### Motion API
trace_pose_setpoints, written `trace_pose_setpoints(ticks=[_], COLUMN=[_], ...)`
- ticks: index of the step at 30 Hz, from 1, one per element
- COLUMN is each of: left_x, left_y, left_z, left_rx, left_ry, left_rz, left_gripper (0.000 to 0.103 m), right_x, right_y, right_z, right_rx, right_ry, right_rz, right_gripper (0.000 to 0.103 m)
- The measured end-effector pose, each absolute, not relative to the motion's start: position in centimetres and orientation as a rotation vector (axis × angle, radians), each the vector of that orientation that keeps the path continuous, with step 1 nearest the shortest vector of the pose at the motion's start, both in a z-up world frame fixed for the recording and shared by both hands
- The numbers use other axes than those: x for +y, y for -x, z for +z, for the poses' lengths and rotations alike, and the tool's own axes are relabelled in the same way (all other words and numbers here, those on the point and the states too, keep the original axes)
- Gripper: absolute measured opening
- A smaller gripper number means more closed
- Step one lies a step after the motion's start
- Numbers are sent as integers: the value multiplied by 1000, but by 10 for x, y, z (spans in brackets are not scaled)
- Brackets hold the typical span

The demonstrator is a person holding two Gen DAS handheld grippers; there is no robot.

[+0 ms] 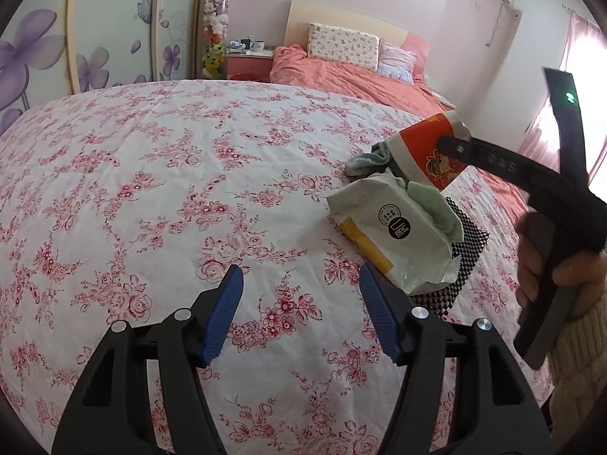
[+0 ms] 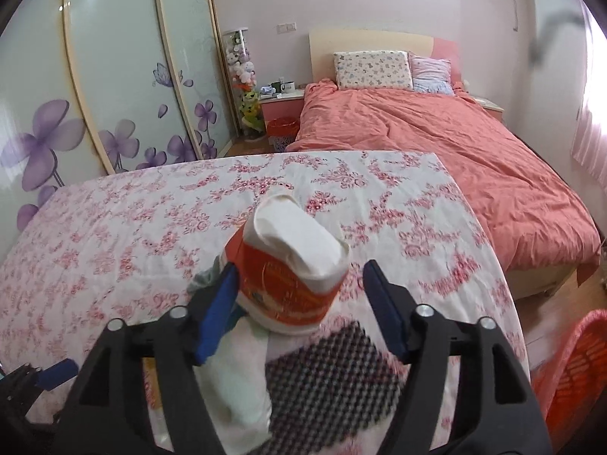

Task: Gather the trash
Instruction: 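Grasp the red-white paper cup with the right tool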

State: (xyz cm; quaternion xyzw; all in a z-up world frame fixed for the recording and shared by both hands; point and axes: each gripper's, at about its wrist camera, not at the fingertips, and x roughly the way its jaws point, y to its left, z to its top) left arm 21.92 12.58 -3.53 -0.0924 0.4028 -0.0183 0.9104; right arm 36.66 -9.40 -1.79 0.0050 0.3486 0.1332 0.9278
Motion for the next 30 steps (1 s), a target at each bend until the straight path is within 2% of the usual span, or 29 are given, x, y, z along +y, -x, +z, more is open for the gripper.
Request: trace_pose_setpoints(ticks=[10,15,17,30], left_x=[127,126,124,99], left_y=[-226,-226,-224,-221], left_z=[-39,-38,-36,-35], left_rx=[842,844,839,837], left_ry=[190,203,197,179], left_rz=[-24,-26,-28,-60], left_gripper=[63,63,63,63], right_x=[-84,-94,-101,-148], right_y=[-384,-373,-369,-332], right_z=[-21,-14,-10,3], right_rx=[691,663,654,611], right_ry=[9,-21,-29,-64], right_rz=[325,286,265,153], right_gripper=[67,62,58,58])
